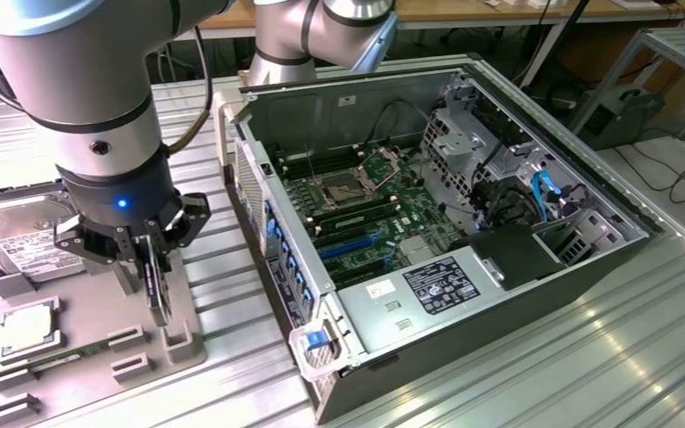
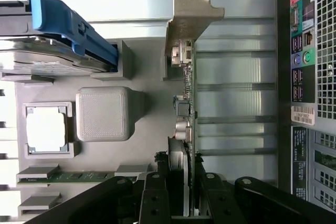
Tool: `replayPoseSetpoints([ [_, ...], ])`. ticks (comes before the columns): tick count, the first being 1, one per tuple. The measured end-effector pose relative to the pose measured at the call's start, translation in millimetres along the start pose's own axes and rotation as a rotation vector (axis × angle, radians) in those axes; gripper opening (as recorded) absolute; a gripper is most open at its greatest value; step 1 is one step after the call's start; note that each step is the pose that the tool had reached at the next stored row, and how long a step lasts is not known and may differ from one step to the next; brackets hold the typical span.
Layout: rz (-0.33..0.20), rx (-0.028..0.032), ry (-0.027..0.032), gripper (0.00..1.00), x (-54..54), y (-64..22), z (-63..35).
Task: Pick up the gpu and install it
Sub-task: 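Pick up the gpu and move the gpu toward the slot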
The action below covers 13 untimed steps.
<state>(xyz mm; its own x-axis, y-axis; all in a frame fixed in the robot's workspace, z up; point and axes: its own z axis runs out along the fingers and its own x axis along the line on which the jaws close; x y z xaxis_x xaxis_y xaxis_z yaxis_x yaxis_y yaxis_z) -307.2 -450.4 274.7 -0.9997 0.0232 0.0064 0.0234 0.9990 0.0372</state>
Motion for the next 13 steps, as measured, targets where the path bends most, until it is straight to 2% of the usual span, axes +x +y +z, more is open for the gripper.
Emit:
replayPoseSetpoints([
  [5, 0.000, 0.0000, 0.0001, 0.28, 0.0, 0.2, -5.9],
  [13, 0.000, -0.0003, 0.0002, 0.28, 0.0, 0.3, -9.0],
])
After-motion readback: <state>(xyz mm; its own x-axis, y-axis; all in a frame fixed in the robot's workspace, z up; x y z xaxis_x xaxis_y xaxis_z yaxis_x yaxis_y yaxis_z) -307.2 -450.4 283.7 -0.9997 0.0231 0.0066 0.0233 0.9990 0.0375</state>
